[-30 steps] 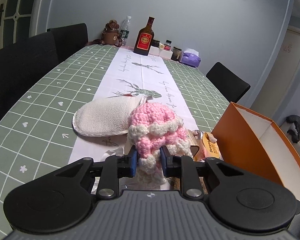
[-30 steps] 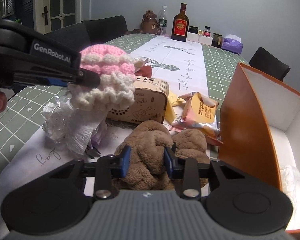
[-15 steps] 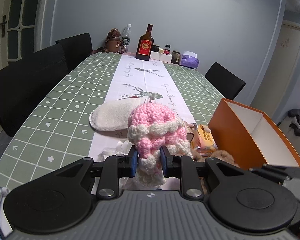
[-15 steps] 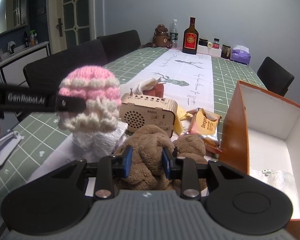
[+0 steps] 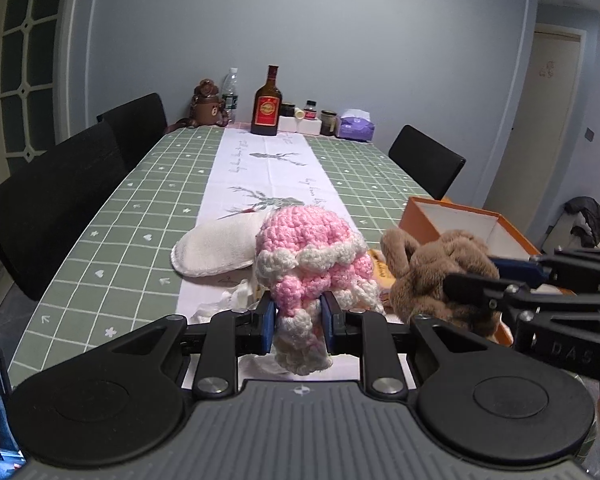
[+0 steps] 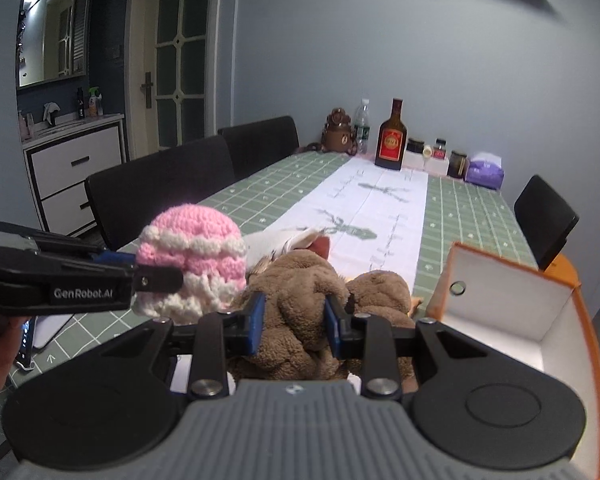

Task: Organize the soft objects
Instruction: 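Carry the knitted hat and brown plush toy into the orange box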

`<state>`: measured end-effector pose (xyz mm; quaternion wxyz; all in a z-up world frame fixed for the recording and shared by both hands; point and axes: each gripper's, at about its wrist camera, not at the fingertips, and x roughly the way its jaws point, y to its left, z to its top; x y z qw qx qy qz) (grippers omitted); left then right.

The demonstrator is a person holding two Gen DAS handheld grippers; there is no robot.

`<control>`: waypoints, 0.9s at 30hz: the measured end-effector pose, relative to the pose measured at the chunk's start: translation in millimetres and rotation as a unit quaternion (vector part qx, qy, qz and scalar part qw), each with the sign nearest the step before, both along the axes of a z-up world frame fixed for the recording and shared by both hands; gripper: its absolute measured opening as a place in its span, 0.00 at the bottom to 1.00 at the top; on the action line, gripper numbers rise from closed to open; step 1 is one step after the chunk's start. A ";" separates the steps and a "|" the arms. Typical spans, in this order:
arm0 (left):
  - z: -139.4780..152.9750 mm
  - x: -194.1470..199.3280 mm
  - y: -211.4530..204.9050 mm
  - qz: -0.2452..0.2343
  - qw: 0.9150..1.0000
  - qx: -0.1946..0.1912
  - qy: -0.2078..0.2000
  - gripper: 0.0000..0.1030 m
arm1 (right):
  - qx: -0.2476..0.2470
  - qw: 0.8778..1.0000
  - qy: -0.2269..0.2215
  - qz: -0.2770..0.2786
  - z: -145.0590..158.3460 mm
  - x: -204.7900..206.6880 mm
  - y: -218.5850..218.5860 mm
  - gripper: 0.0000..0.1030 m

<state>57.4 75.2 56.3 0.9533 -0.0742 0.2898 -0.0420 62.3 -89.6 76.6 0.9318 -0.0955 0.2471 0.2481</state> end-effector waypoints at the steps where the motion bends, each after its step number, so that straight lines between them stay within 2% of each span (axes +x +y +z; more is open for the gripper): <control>1: 3.8 0.9 -4.1 -0.006 1.000 0.000 -0.002 0.25 | -0.002 1.000 -0.006 -0.001 6.0 0.2 -4.1 0.30; 8: 28.5 15.8 -49.3 -0.079 0.997 0.001 -0.017 0.25 | -0.021 0.999 -0.034 -0.023 43.5 12.9 -46.4 0.30; 14: 36.6 48.1 -104.0 -0.145 0.989 0.022 -0.006 0.25 | -0.067 0.995 -0.038 -0.059 48.9 31.6 -92.9 0.30; 21: 18.5 87.4 -171.4 -0.205 0.974 0.093 0.038 0.25 | -0.099 0.991 0.003 -0.086 24.5 65.2 -141.0 0.30; 27: -6.4 112.4 -208.7 -0.231 0.957 0.147 0.092 0.25 | -0.121 0.989 0.049 -0.072 -10.5 92.6 -165.1 0.30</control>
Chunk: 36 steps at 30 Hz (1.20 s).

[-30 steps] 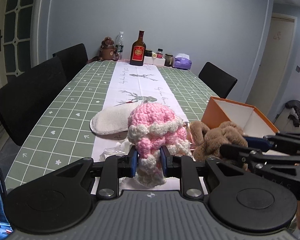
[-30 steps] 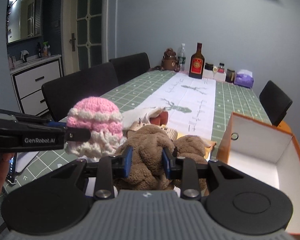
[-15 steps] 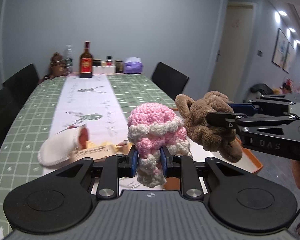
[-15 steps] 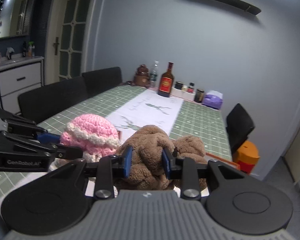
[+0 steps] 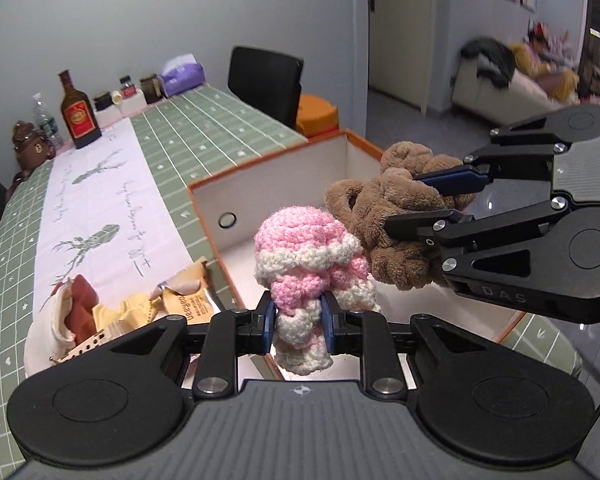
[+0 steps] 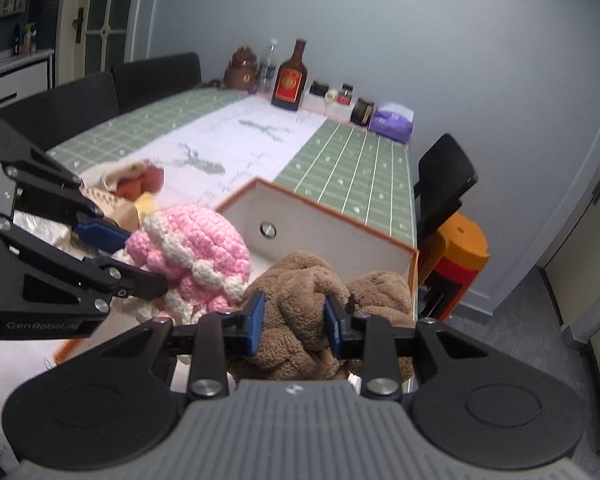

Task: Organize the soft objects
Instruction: 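Carry the knitted hat and brown plush toy into the orange box, then open both grippers to drop the hat and plush, then withdraw toward the table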

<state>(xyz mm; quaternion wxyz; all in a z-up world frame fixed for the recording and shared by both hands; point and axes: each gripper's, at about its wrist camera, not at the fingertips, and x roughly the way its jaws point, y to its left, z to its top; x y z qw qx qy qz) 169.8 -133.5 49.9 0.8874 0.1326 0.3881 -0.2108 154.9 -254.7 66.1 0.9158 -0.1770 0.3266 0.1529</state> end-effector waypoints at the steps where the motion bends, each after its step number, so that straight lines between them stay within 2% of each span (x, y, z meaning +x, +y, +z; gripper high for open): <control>1: -3.9 4.1 -3.8 -0.001 1.000 0.007 0.006 0.25 | -0.002 1.000 0.007 0.004 -5.7 3.4 -2.8 0.30; 9: -33.9 16.1 -36.0 -0.026 0.995 0.098 0.024 0.26 | -0.036 0.998 0.040 0.041 -37.5 20.6 -1.7 0.30; 14: -45.4 18.2 -44.0 -0.032 0.990 0.132 0.027 0.26 | -0.060 0.995 0.056 0.059 -52.6 25.8 3.0 0.30; 18: -53.3 22.1 -47.9 -0.030 0.988 0.148 0.032 0.26 | -0.048 0.994 0.082 0.055 -61.2 34.2 -2.0 0.31; 22: -57.0 23.2 -50.5 -0.025 0.987 0.153 0.035 0.29 | -0.042 0.993 0.093 0.052 -66.3 36.5 -3.6 0.32; 29: -55.8 21.9 -49.5 -0.030 0.988 0.148 0.033 0.42 | -0.041 0.992 0.107 0.044 -71.5 35.0 -3.7 0.39; 36: -46.8 18.2 -45.4 -0.026 0.990 0.134 0.020 0.50 | -0.036 0.994 0.102 0.028 -59.0 32.8 -5.5 0.45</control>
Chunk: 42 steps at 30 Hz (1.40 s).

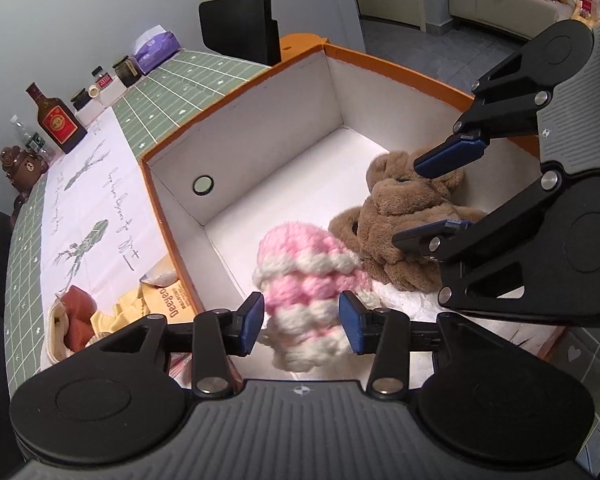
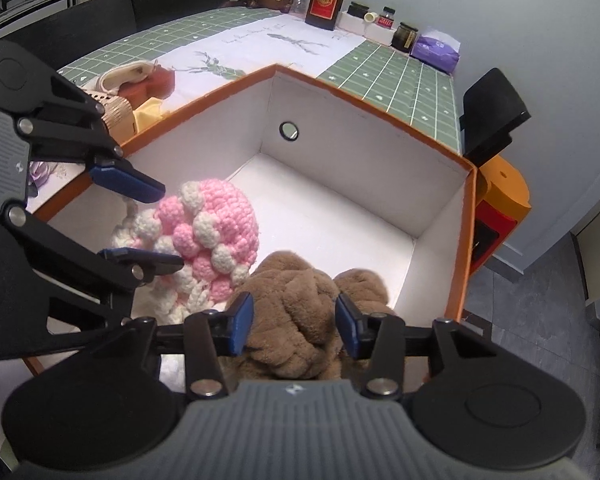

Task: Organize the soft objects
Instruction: 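Open both grippers to drop the hat and plush, then withdraw toward the table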

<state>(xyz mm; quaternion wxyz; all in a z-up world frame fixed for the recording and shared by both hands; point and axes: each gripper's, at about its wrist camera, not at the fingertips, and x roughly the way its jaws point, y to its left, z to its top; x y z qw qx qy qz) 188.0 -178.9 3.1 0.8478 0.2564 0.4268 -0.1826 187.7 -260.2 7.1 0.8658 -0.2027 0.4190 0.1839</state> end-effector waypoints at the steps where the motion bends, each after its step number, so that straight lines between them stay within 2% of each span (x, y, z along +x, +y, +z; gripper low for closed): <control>1: 2.1 -0.7 0.8 0.001 1.000 -0.002 -0.002 0.52 | -0.001 1.000 -0.003 -0.001 2.9 -0.9 0.1 0.45; 4: 10.6 -5.0 5.2 0.002 1.000 -0.015 -0.012 0.58 | -0.002 1.000 -0.012 -0.007 11.7 -4.1 -0.3 0.49; 9: 26.8 -18.9 20.2 0.015 0.998 -0.053 -0.037 0.58 | 0.009 0.999 -0.039 -0.033 27.5 -15.6 2.2 0.52; 11: 33.6 -27.8 30.5 0.027 0.995 -0.071 -0.062 0.58 | 0.019 0.997 -0.057 -0.042 34.2 -24.7 5.6 0.53; 17: 46.0 -59.4 65.8 0.063 0.981 -0.118 -0.140 0.58 | 0.045 0.992 -0.103 -0.054 45.2 -54.2 34.5 0.56; 24: 47.7 -85.7 114.1 0.119 0.963 -0.165 -0.177 0.57 | 0.075 0.984 -0.145 -0.068 44.8 -85.7 75.8 0.58; 26: 45.4 -93.2 130.0 0.132 0.958 -0.174 -0.184 0.52 | 0.089 0.981 -0.154 -0.076 42.3 -93.7 84.9 0.58; 31: 34.3 -110.2 162.1 0.162 0.948 -0.190 -0.197 0.52 | 0.155 0.973 -0.145 -0.088 31.8 -112.2 108.6 0.59; 33: 29.0 -115.1 175.6 0.176 0.944 -0.201 -0.194 0.52 | 0.171 0.971 -0.145 -0.087 26.9 -119.5 119.6 0.63; 37: 17.4 -122.5 194.6 0.201 0.938 -0.201 -0.196 0.42 | 0.223 0.964 -0.119 -0.077 15.1 -130.4 143.3 0.63; 42: 3.2 -131.3 222.4 0.237 0.928 -0.218 -0.188 0.41 | 0.255 0.956 -0.110 -0.094 -1.6 -140.5 166.5 0.63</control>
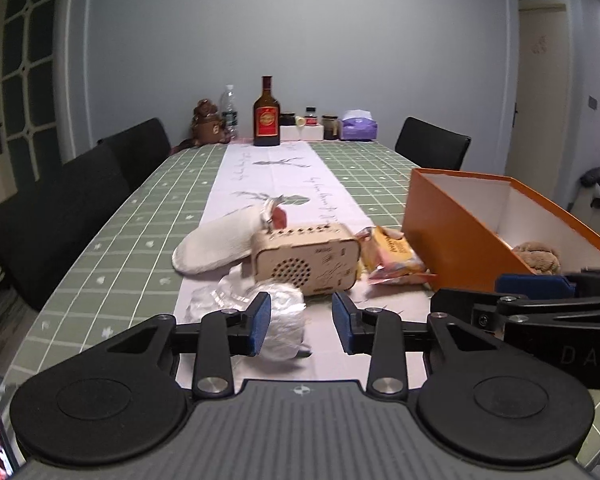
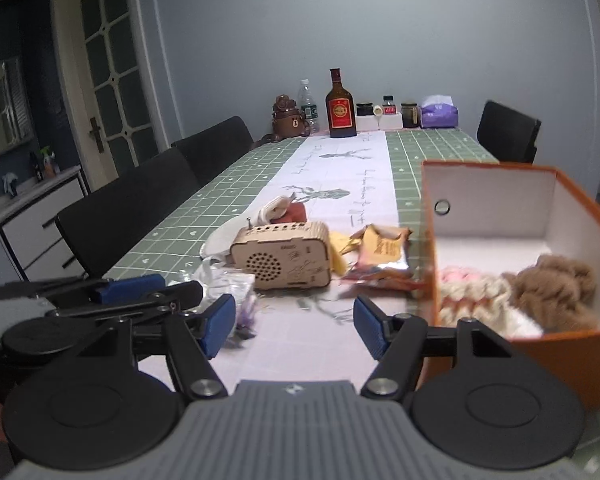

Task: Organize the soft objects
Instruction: 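Open both grippers to drop the hat and plush, then withdraw toward the table, then grasp the plastic-wrapped white bundle with the left gripper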

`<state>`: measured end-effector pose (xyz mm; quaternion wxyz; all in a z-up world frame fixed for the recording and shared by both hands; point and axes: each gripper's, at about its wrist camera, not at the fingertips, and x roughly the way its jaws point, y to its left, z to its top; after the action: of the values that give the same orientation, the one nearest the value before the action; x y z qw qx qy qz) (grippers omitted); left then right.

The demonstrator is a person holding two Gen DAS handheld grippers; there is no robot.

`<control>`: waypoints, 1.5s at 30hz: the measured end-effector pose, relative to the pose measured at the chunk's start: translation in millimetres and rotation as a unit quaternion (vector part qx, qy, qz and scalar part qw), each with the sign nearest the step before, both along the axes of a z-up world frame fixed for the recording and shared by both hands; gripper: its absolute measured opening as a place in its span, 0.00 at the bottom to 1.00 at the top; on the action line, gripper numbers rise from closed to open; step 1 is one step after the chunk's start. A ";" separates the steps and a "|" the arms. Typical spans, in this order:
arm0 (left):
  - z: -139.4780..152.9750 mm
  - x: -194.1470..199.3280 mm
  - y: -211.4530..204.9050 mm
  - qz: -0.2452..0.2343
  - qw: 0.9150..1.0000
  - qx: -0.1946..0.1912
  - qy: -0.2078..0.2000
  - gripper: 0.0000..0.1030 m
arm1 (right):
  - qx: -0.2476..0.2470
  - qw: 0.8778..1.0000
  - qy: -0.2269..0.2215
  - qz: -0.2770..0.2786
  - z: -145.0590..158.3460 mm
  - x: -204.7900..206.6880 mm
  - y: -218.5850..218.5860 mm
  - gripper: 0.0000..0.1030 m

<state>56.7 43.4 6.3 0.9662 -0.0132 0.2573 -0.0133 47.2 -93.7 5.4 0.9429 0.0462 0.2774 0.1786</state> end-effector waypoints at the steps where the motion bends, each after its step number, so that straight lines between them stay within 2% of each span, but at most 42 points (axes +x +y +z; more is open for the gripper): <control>1: -1.8 -1.1 3.1 0.007 1.000 -0.001 0.000 0.41 | 0.008 1.000 0.003 -0.005 -3.7 -1.5 2.7 0.63; 5: -16.0 -7.6 16.4 0.053 0.999 0.009 0.004 0.41 | -0.001 1.000 0.007 -0.022 -18.7 -2.9 13.8 0.62; 8: -25.1 -8.2 23.1 0.068 0.998 0.011 0.010 0.41 | 0.007 0.999 0.027 -0.019 -29.8 -2.0 16.6 0.62; 13: -37.9 -7.8 34.8 0.058 0.997 -0.005 0.043 0.41 | -0.008 0.999 0.042 -0.017 -44.6 0.3 27.1 0.62; 23: -49.7 -1.1 50.0 0.058 0.997 -0.021 0.056 0.41 | -0.038 0.997 0.065 -0.017 -63.6 16.1 38.6 0.62; 33: -52.8 12.2 62.2 0.060 0.996 -0.040 0.059 0.42 | -0.052 0.996 0.067 -0.010 -68.6 34.1 47.1 0.62; 37: -52.6 17.7 69.2 0.044 0.994 -0.072 0.065 0.52 | -0.060 0.996 0.065 -0.007 -69.3 43.5 51.5 0.62; 39: -51.6 21.5 71.5 0.038 0.993 -0.086 0.065 0.56 | -0.068 0.996 0.062 -0.007 -69.1 49.4 54.1 0.57; 41: -50.0 25.5 72.1 0.040 0.994 -0.082 0.058 0.63 | -0.077 0.995 0.058 -0.005 -68.0 55.5 56.4 0.55; 45: -45.1 38.5 73.8 0.042 0.995 -0.068 0.053 0.71 | -0.082 0.995 0.055 -0.003 -66.1 68.4 57.9 0.54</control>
<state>95.2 117.3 -38.8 0.9477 -0.0900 0.3061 0.0110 115.6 -35.8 -60.7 0.9273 -0.0204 0.3424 0.1500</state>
